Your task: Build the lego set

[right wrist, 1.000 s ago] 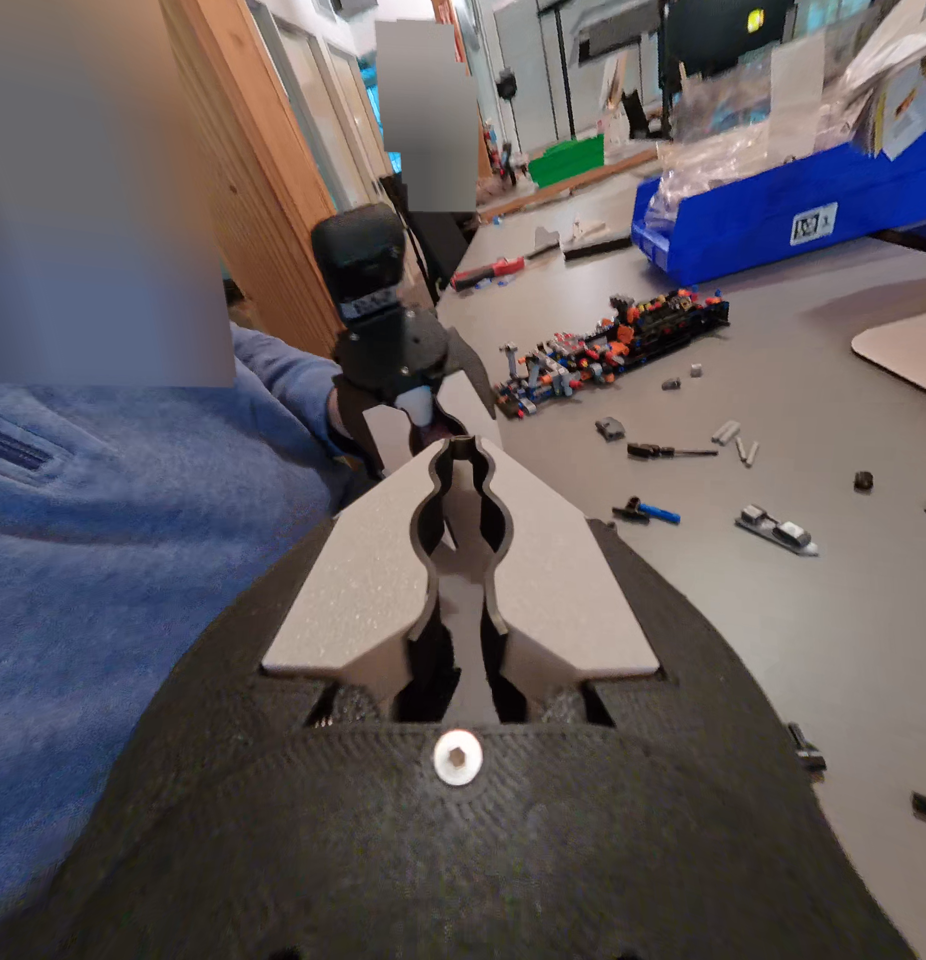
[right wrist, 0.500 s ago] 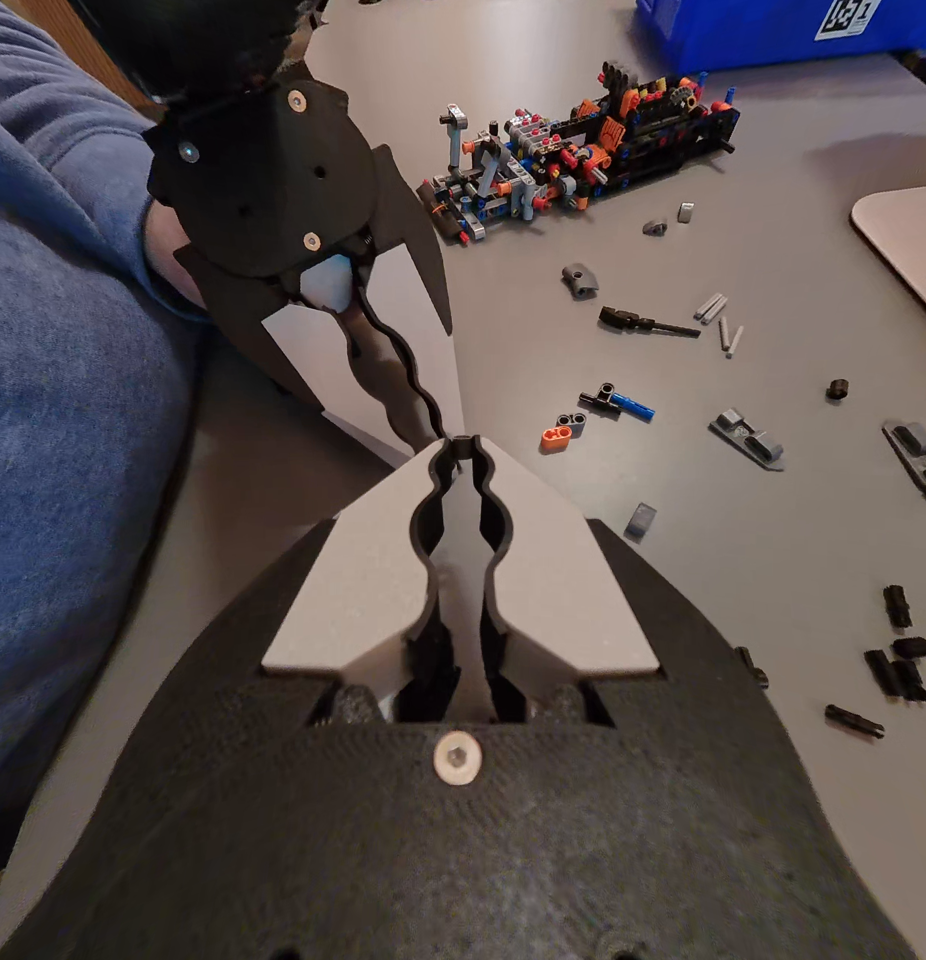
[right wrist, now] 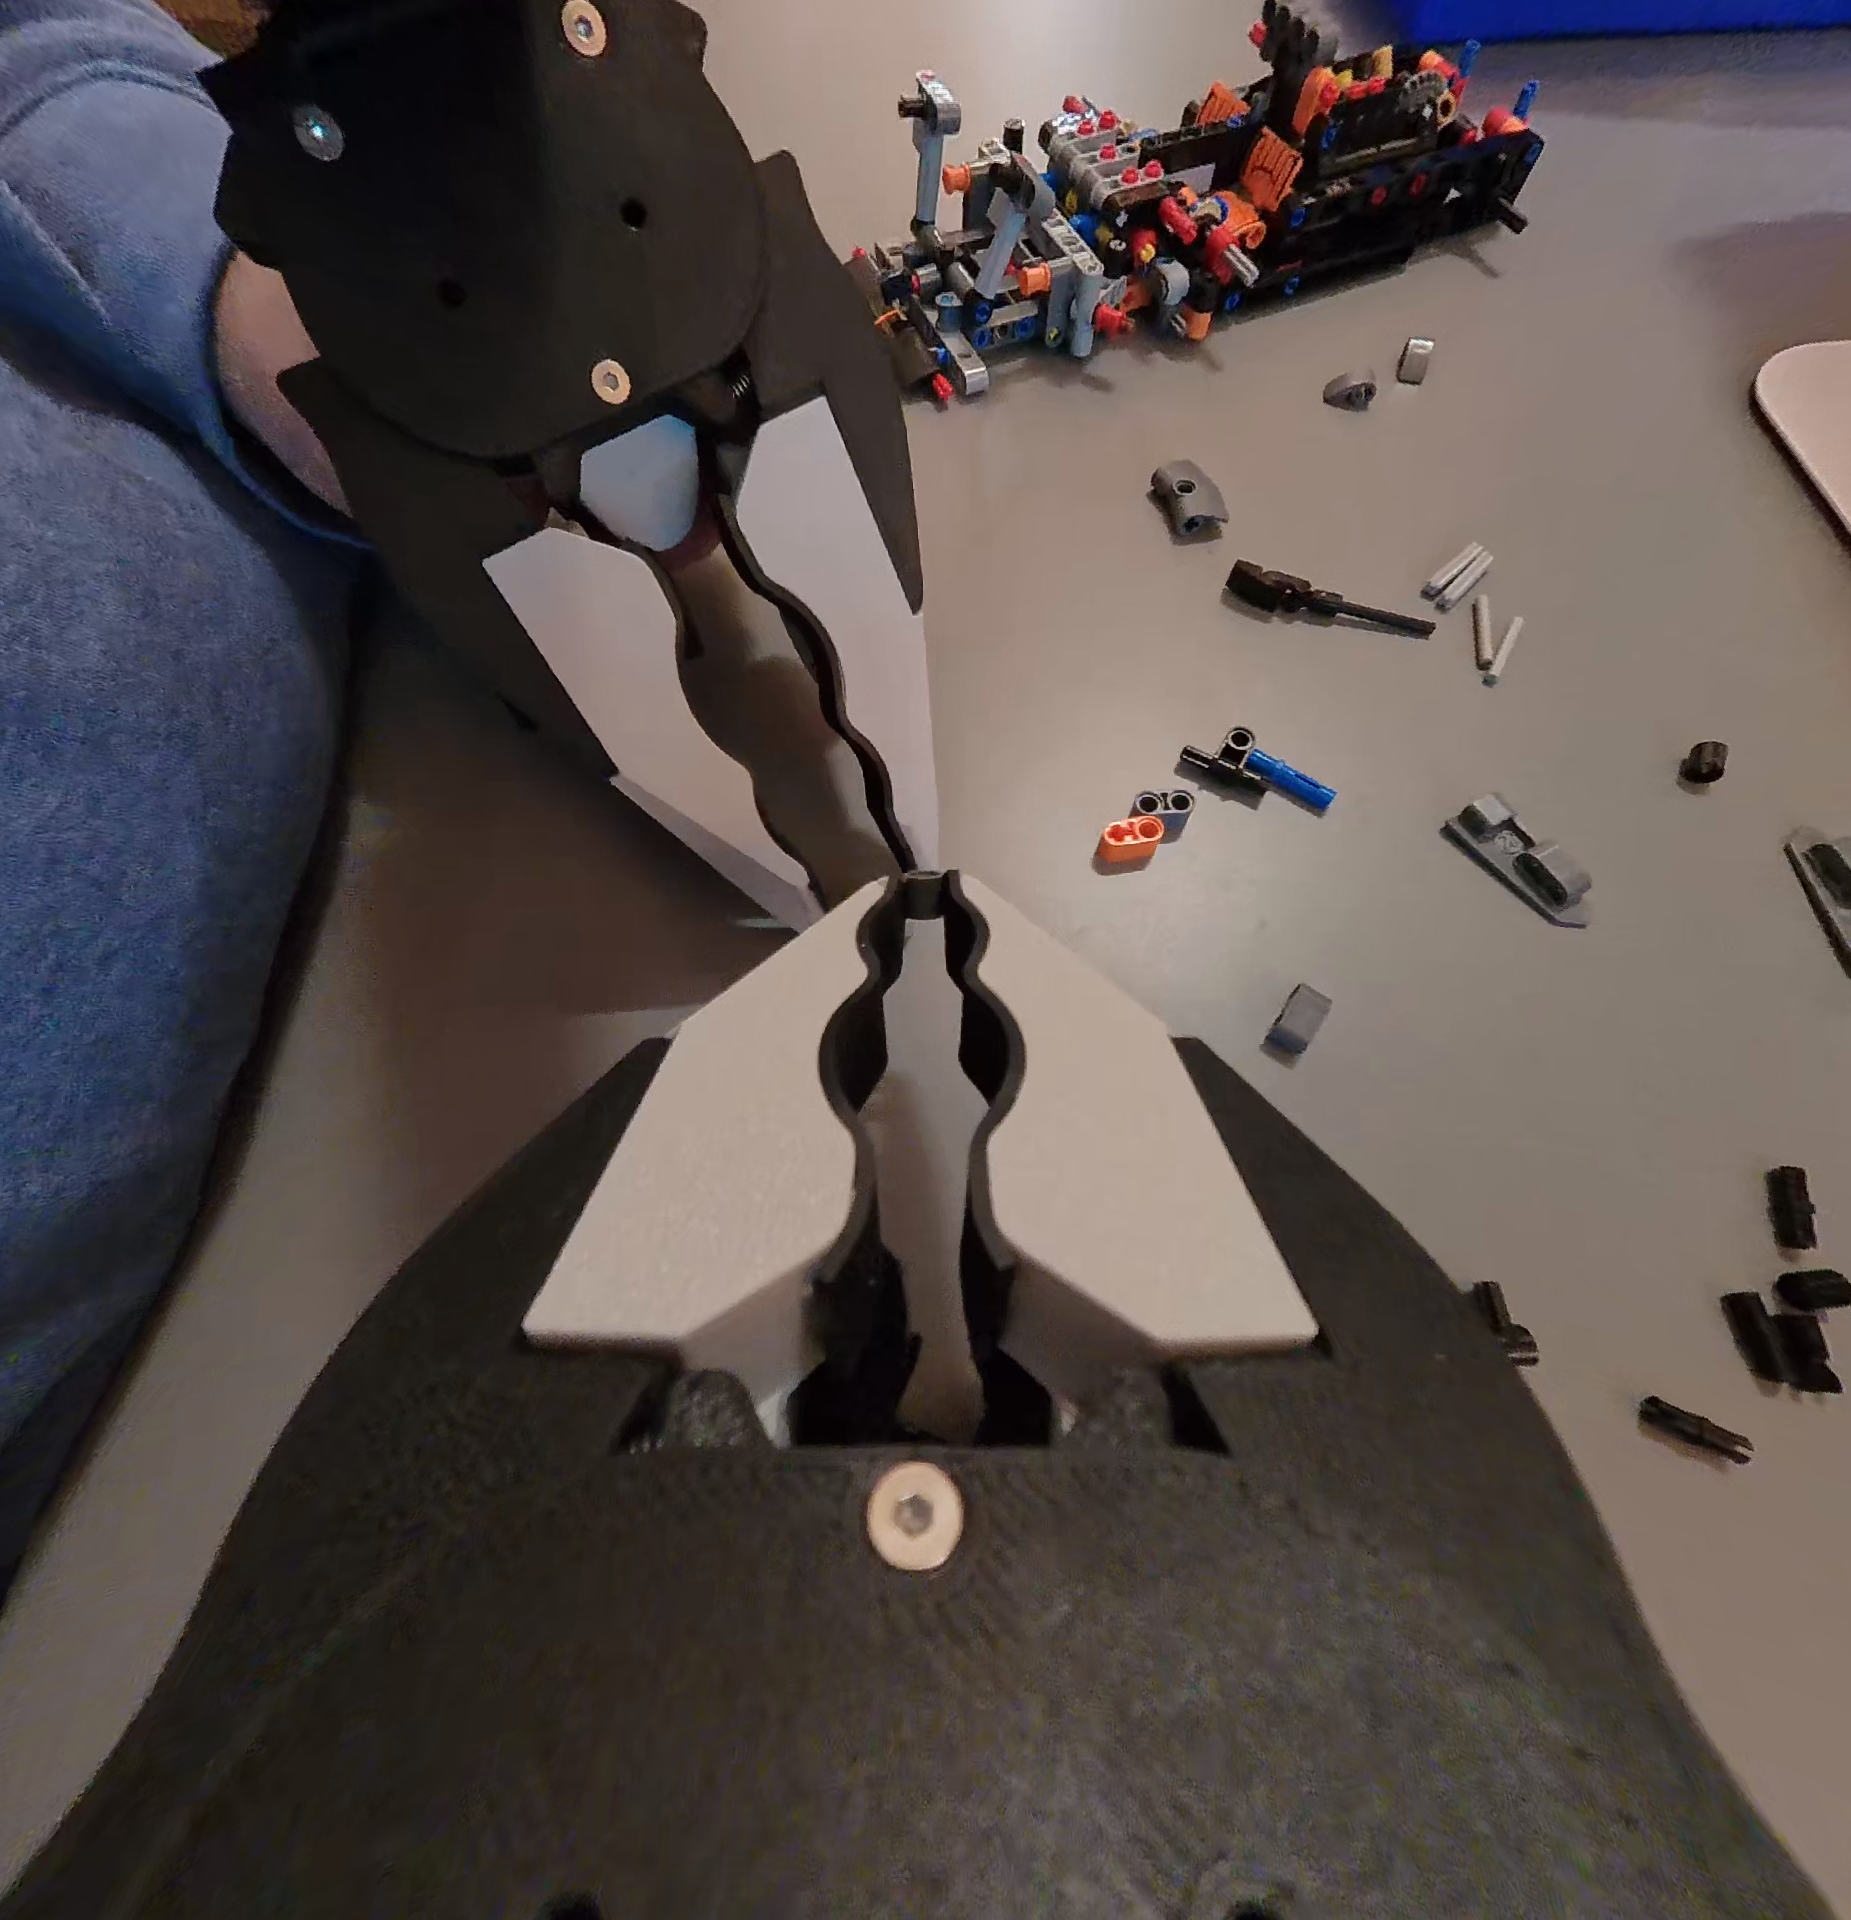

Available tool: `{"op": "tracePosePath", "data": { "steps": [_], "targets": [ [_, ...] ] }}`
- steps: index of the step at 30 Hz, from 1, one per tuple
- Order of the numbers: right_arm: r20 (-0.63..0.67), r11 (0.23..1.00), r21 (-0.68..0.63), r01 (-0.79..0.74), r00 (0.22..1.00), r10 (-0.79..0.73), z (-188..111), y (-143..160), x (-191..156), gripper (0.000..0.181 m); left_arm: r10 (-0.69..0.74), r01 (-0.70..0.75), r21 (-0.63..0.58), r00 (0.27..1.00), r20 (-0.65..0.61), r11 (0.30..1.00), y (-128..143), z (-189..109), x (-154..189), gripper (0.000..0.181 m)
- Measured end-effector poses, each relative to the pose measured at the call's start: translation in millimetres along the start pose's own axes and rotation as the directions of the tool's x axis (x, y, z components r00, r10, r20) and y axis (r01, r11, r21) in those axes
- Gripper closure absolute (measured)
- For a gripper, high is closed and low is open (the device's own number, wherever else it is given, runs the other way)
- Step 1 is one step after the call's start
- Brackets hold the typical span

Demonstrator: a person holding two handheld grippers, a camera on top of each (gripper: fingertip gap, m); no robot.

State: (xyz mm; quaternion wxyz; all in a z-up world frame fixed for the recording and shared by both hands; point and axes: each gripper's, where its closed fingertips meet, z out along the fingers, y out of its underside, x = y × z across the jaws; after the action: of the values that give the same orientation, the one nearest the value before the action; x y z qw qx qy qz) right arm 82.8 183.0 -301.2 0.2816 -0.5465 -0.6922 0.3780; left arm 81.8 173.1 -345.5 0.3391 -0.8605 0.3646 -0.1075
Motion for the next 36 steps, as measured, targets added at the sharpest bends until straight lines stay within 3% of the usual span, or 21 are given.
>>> {"op": "tracePosePath", "data": {
  "steps": [2,13,23,30,36],
  "targets": [
    [-0.005,1.0,-0.006,0.003,1.0,-0.003,1,1,-1,0.177,0.011,-0.011,0.004,1.0,0.008,1.0,-2,2,0,0.171],
    [0.033,0.987,-0.106,0.119,0.993,-0.116,6,13,-11,0.177,0.13,-0.128,0.022,0.984,-0.122,0.992,-6,5,10,0.171],
    [0.03,0.964,-0.199,0.177,0.984,-0.175,17,25,-11,0.177,0.101,-0.1,0.018,0.99,-0.099,0.995,-2,1,7,0.162],
    [0.014,0.952,-0.239,0.192,0.981,-0.195,18,26,-9,0.177,0.104,-0.103,0.018,0.993,-0.061,0.995,-1,0,7,0.175],
    [0.018,0.912,-0.31,0.267,0.961,-0.275,18,26,-9,0.177,0.113,-0.111,0.029,0.992,-0.065,0.993,-1,1,7,0.175]
  ]
}}
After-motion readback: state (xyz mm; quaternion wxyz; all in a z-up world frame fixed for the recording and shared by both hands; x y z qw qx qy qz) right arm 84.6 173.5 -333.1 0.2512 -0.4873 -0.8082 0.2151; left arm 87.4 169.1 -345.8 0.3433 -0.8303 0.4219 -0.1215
